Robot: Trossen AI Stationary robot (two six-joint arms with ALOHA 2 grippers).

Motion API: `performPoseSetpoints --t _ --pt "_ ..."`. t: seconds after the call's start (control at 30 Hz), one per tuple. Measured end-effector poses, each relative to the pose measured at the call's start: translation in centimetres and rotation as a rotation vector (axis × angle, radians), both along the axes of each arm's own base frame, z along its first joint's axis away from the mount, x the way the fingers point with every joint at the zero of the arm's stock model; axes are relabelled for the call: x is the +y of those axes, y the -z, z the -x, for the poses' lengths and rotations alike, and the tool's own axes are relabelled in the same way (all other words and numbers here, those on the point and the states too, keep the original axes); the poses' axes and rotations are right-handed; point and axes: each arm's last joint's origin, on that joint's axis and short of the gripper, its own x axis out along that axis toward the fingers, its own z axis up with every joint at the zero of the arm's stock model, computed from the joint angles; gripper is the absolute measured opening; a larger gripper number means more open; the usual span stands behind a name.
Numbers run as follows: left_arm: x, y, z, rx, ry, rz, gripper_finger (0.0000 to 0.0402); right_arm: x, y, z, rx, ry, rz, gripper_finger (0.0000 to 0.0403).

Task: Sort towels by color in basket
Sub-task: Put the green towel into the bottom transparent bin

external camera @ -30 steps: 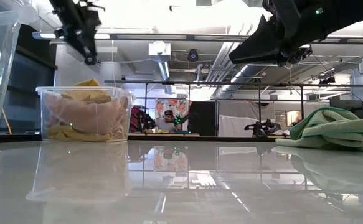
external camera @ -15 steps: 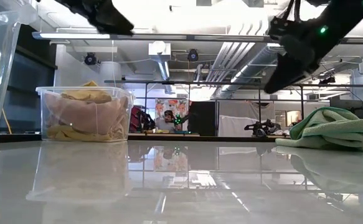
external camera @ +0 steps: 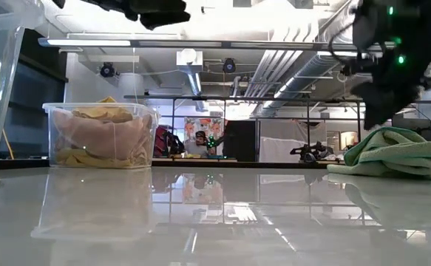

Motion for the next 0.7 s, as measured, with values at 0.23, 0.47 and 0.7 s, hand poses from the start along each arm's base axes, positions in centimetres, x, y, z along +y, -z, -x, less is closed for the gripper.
performPoseSetpoints --t 0.23,0.47,0.7 --pt "-1.8 2.6 -3.0 0.02 0.072 -0.03 0.0229 -1.1 4.3 1.0 -0.009 0.064 -0.123 0.0198" --pt "-2.7 4.7 -4.9 0.028 0.094 -0.065 0.0229 -1.3 8.3 1.0 -0.205 -0.016 -0.199 0.0132" --pt "-3.7 6.0 -5.8 0.039 0.137 -0.133 0.0229 -0.4 9.6 -0.2 -0.548 -0.211 -0.227 0.0029"
